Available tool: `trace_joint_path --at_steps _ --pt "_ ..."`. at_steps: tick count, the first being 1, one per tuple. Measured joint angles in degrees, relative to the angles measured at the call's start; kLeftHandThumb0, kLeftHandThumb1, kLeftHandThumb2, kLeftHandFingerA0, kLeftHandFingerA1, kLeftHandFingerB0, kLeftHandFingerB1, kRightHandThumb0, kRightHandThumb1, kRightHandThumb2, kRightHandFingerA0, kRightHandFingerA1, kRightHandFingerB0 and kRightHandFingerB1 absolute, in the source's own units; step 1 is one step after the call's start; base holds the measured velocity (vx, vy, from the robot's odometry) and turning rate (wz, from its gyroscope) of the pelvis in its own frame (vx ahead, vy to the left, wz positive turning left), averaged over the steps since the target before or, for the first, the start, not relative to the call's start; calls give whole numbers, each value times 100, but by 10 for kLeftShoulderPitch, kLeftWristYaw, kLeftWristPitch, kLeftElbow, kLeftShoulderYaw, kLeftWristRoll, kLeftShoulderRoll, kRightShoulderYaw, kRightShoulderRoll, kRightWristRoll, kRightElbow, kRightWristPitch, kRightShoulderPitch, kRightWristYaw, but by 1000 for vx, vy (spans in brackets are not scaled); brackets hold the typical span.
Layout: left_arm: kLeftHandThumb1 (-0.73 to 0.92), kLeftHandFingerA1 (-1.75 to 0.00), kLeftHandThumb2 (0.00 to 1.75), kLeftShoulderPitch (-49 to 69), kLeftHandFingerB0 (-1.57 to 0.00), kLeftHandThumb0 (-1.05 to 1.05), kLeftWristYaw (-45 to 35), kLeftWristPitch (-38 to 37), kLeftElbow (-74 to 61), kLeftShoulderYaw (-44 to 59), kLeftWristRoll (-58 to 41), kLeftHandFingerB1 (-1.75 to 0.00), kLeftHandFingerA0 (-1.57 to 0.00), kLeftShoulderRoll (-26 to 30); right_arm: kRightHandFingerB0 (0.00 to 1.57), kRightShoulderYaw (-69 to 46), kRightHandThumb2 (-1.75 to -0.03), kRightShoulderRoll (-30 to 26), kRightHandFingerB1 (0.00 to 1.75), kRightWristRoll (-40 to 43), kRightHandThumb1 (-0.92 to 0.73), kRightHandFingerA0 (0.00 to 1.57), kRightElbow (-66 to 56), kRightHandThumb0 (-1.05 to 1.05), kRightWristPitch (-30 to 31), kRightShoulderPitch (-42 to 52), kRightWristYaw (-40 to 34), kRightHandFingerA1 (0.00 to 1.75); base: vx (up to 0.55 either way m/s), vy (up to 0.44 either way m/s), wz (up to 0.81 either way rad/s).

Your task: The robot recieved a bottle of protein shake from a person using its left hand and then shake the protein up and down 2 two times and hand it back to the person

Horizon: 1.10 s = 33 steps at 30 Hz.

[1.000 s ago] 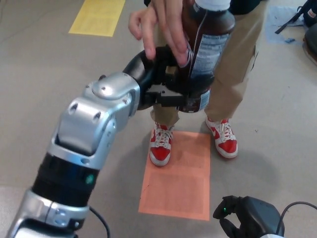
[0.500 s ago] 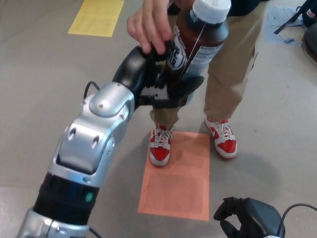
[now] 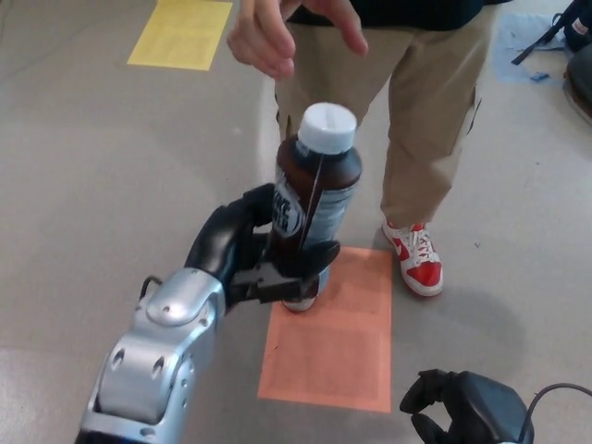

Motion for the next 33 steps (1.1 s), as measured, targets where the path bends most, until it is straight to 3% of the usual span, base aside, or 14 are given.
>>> trace_joint_path --at_steps 1,3,4,5,6,13,15,19,22,23,25,28,29,33 --pt "78 -168 73 1 -71 -15 -2 -1 6 5 -1 -113 -100 0 90 -1 -93 0 63 0 -57 101 0 -50 0 0 0 93 0 0 0" --pt "80 -171 70 3 -70 -12 -4 -2 16 15 -3 -114 -97 -1 89 -6 -94 0 62 1 -58 101 0 -50 -1 -1 0 89 0 0 0" --pt "63 -136 100 3 -73 -23 -5 -2 19 19 -5 -99 -119 -2 83 -8 -107 0 72 1 -50 102 0 -50 -2 -1 0 97 0 0 0" --pt "63 -136 100 4 -73 -23 -5 -2 21 22 -6 -99 -119 -2 83 -9 -107 0 72 2 -50 102 0 -50 -2 -1 0 97 0 0 0" --pt "80 -169 73 6 -67 -17 -6 -2 26 28 -9 -111 -93 -3 90 -11 -96 0 61 2 -57 107 0 -49 -3 -1 1 95 0 0 0" --pt "72 -162 87 16 -72 -13 -14 -2 52 39 -17 -114 -87 -3 90 -17 -97 0 60 3 -59 102 0 -50 -5 -3 1 85 0 0 0" --pt "80 -155 75 19 -76 -20 -14 1 49 39 -17 -119 -94 -4 82 -17 -108 -1 70 2 -53 103 0 -52 -5 -3 1 98 0 0 0" --pt "80 -146 75 -29 -77 -17 -10 18 11 65 -26 -111 -104 -5 90 -17 -99 0 59 3 -60 107 -1 -51 -5 -3 2 87 0 0 2" --pt "79 -157 77 -113 -74 -12 -4 32 -30 100 -44 -116 -90 -7 91 -18 -100 2 62 3 -59 104 -1 -51 -5 -4 3 90 0 0 0" --pt "74 -156 76 -127 -76 -15 -3 33 -41 98 -45 -108 -90 -8 89 -19 -96 3 62 3 -60 98 0 -49 -5 -5 3 91 0 0 0" --pt "78 -156 71 -116 -73 -19 -5 28 -43 72 -42 -104 -86 -5 89 -20 -96 4 64 3 -57 101 -1 -49 -5 -6 3 97 0 0 0" --pt "72 -158 86 -44 -73 -17 -13 21 2 15 -32 -116 -85 0 90 -20 -91 5 62 3 -59 101 -2 -50 -5 -9 3 90 0 0 0" --pt "77 -160 76 -22 -71 -23 -14 21 19 0 -28 -114 -82 2 86 -21 -93 5 65 3 -58 97 -2 -51 -5 -9 3 94 0 0 0" --pt "82 -159 74 21 -70 -17 -22 33 42 -28 -17 -112 -89 20 87 -25 -94 -1 63 4 -58 98 -1 -50 -6 -11 3 95 0 0 4"
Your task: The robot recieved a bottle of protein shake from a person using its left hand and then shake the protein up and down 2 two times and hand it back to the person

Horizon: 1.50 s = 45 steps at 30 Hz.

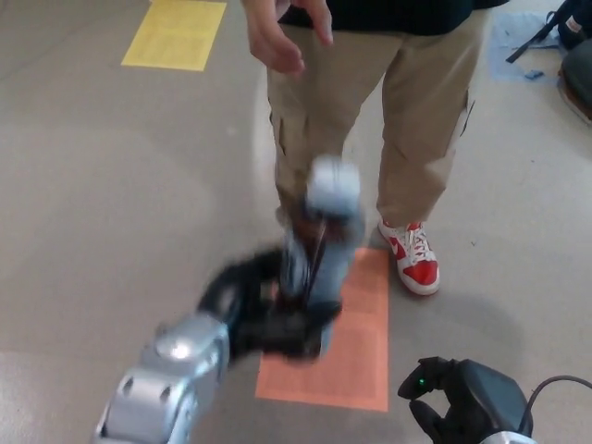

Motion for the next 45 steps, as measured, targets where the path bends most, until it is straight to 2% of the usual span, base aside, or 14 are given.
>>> trace_joint_path --at_steps 5,7,8,10,16,17,20,23,24,29,32,38,44,45 --pt "75 -146 82 -118 -78 -13 5 4 -33 75 -16 -111 -99 5 82 -2 -110 2 72 0 -52 103 -1 -50 -1 -1 0 100 0 0 0" --pt "80 -156 72 -150 -74 -14 7 5 -54 96 -25 -106 -92 1 87 -5 -96 2 63 1 -57 100 0 -49 -1 -1 1 100 0 0 0" --pt "80 -167 65 -151 -61 -18 7 4 -59 96 -26 -105 -85 -1 87 -6 -94 2 64 0 -55 101 0 -50 -1 -1 2 106 0 0 0" --pt "76 -160 75 -127 -72 -14 4 2 -54 85 -26 -110 -86 -1 81 -6 -107 2 74 0 -51 103 0 -53 -1 -1 3 106 0 0 0" --pt "80 -155 76 -14 -72 -18 -6 6 -1 15 -13 -110 -89 4 88 -7 -95 1 65 0 -57 101 0 -51 -3 -1 3 105 0 0 2" --pt "79 -157 76 -24 -74 -20 -6 11 -4 24 -15 -118 -94 4 82 -7 -107 1 74 0 -50 101 0 -51 -3 -1 3 101 0 0 6" --pt "74 -146 83 -90 -80 -11 -3 17 -28 63 -23 -113 -102 6 90 -7 -96 3 64 0 -59 103 -1 -49 -4 -1 3 87 0 0 0" --pt "73 -151 84 -154 -78 -12 3 23 -66 102 -37 -112 -96 1 90 -8 -95 4 63 0 -58 102 0 -47 -4 0 3 88 0 0 0" --pt "80 -162 69 -163 -68 -17 4 22 -75 104 -40 -105 -87 -1 89 -8 -94 4 63 0 -57 100 0 -48 -4 0 3 90 0 0 0" --pt "73 -155 81 -85 -75 -15 -4 20 -49 62 -38 -110 -92 -1 82 -8 -106 4 72 0 -50 103 0 -51 -4 1 3 98 0 0 0" --pt "76 -159 75 -30 -72 -17 -4 23 -19 31 -30 -109 -89 -2 90 -7 -89 4 61 0 -59 102 0 -51 -4 3 3 89 0 0 0" --pt "77 -163 70 -73 -70 -17 -4 29 -32 47 -30 -101 -91 -1 83 -8 -108 4 72 0 -52 108 0 -50 -5 6 4 108 0 0 0" --pt "72 -160 78 -78 -69 -18 -4 40 -47 55 -36 -112 -97 -6 90 -6 -96 4 64 0 -56 98 0 -50 -5 19 4 101 0 0 0" --pt "72 -160 80 -79 -70 -19 -4 42 -47 57 -38 -112 -98 -7 83 -6 -109 4 72 0 -50 98 0 -51 -5 20 4 99 0 0 0"
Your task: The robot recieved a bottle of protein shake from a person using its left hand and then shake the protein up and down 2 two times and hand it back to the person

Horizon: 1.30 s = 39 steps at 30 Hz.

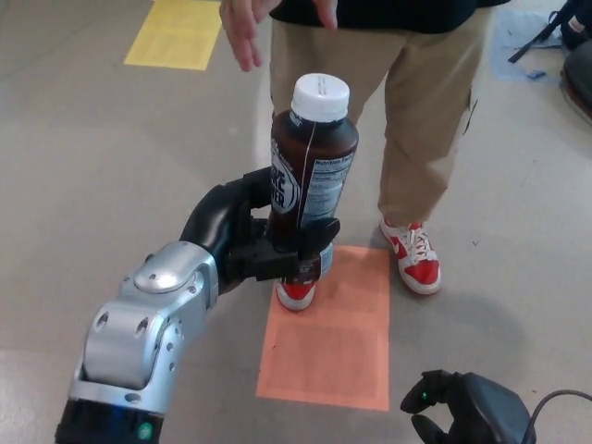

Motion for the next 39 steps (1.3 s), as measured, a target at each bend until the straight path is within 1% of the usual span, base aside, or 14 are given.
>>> trace_joint_path --at_steps 5,8,10,15,17,18,23,26,27,28,30,31,36,39 --pt "76 -161 76 -17 -70 -20 0 6 2 9 -3 -116 -96 0 90 0 -94 0 61 0 -58 98 0 -50 0 1 1 91 0 0 0" --pt "78 -163 75 -42 -68 -19 2 12 9 17 -5 -120 -94 -1 92 -1 -98 0 60 0 -56 106 0 -47 1 1 1 99 0 0 0" --pt "80 -164 73 -71 -67 -20 5 15 24 24 -5 -122 -90 -1 86 -1 -110 1 73 0 -51 107 0 -48 1 1 1 101 0 0 0" --pt "80 -166 74 -131 -65 -19 12 15 70 34 -3 -126 -82 0 87 -1 -112 3 76 0 -51 103 0 -50 0 1 1 98 0 0 0" --pt "80 -164 73 -168 -67 -17 16 15 99 38 -1 -126 -82 3 92 -2 -105 3 65 0 -56 104 0 -50 0 0 1 93 0 0 0" --pt "75 -161 78 -180 -76 -16 18 15 108 40 0 -124 -92 4 92 -2 -106 3 64 0 -55 104 0 -49 0 0 1 89 0 0 0" --pt "79 -161 72 -236 -69 -19 23 9 157 42 4 -126 -81 8 92 -3 -101 4 63 0 -57 104 0 -51 0 -5 1 87 0 0 0" --pt "80 -164 66 -251 -71 -20 24 7 175 41 8 -121 -79 8 85 -3 -110 4 73 1 -50 105 0 -50 0 -9 1 98 0 0 0" --pt "81 -169 64 -257 -69 -19 24 6 181 41 10 -118 -81 8 92 -3 -105 4 62 1 -54 107 -1 -48 0 -10 1 94 0 0 0" --pt "81 -171 63 -260 -65 -19 25 6 185 41 11 -118 -80 8 85 -3 -111 4 74 0 -50 104 -1 -49 0 -10 1 98 0 0 0" --pt "82 -171 65 -267 -61 -21 25 4 193 41 12 -114 -83 8 85 -5 -111 5 74 1 -50 103 -1 -49 -1 -11 1 99 0 0 0" --pt "82 -170 65 -268 -59 -22 25 4 195 42 12 -114 -82 8 92 -5 -103 5 62 1 -54 101 -1 -47 -2 -11 1 86 0 0 0" --pt "80 -169 70 -270 -65 -18 23 1 198 44 13 -113 -81 8 93 -8 -101 5 62 1 -56 103 -1 -48 -2 -12 2 88 0 0 0" --pt "77 -166 79 -269 -66 -15 23 -4 198 45 13 -129 -83 8 92 -9 -101 5 63 1 -56 103 -1 -49 -2 -12 2 86 0 0 0"
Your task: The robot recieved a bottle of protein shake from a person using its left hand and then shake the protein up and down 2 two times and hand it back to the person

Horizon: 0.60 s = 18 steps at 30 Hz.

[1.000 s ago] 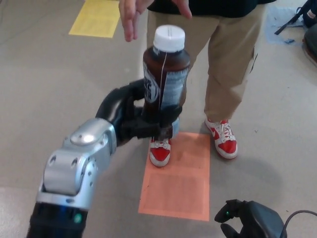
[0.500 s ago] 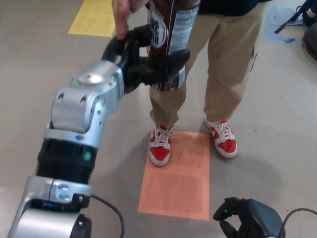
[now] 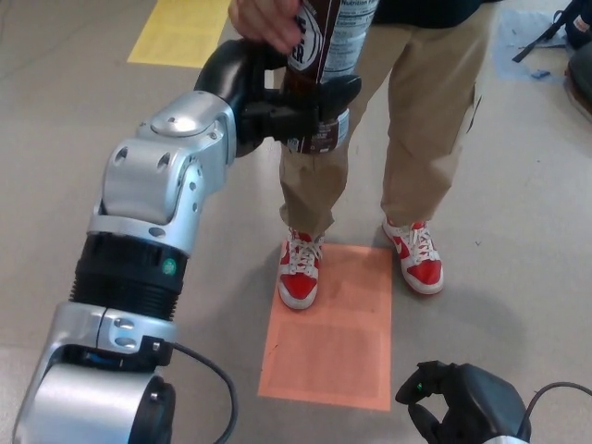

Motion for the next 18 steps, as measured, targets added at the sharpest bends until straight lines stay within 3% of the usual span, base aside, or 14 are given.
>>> trace_joint_path --at_steps 5,6,7,8,9,10,11,12,13,14,17,18 --pt "76 -164 80 10 -69 -19 -1 -13 0 -2 3 -130 -89 1 93 0 -101 0 61 0 -55 101 0 -48 0 0 0 83 0 0 0" --pt "79 -130 63 11 -72 -26 -1 -14 0 -2 3 -82 -93 1 92 1 -100 0 61 0 -57 100 0 -49 0 0 0 78 0 0 0" --pt "74 -78 62 15 -59 -37 -1 -16 -1 -1 3 -50 -92 1 93 1 -97 1 61 -1 -58 102 0 -49 0 0 0 83 0 0 0" --pt "74 -78 62 15 -59 -37 -1 -17 -1 0 3 -50 -92 1 93 1 -97 1 61 -1 -58 102 0 -49 0 0 0 83 0 0 0" --pt "49 -18 85 19 0 -71 0 -18 -2 1 3 -14 0 1 92 2 -99 1 63 -1 -57 102 0 -51 0 0 0 88 0 0 0" --pt "50 0 84 20 0 -83 -2 -18 -3 0 3 0 0 3 86 2 -111 1 74 0 -51 100 0 -52 0 0 0 95 0 0 0" --pt "45 0 78 22 0 -81 -15 -16 -6 -5 1 0 0 12 92 1 -100 2 63 0 -58 100 0 -51 0 0 0 88 0 0 0" --pt "45 0 78 24 0 -81 -23 -14 -8 -8 -1 0 0 18 92 1 -100 3 63 0 -58 100 0 -51 0 0 0 88 0 0 0" --pt "58 0 58 26 0 -84 -33 -12 -11 -13 -2 0 0 27 92 0 -100 3 62 0 -57 96 0 -51 0 0 1 80 0 0 0" --pt "45 0 78 29 0 -85 -42 -11 -14 -18 -3 0 0 33 92 -1 -99 3 62 0 -56 98 0 -49 0 0 1 81 0 0 0" --pt "49 0 84 38 0 -89 -74 -8 -19 -36 -4 0 0 57 93 -2 -97 4 61 1 -55 102 0 -47 0 0 3 82 0 0 0" --pt "63 0 59 40 0 -90 -83 -8 -19 -40 -4 0 0 64 93 -2 -98 5 60 1 -53 103 0 -46 0 0 3 84 0 0 0"
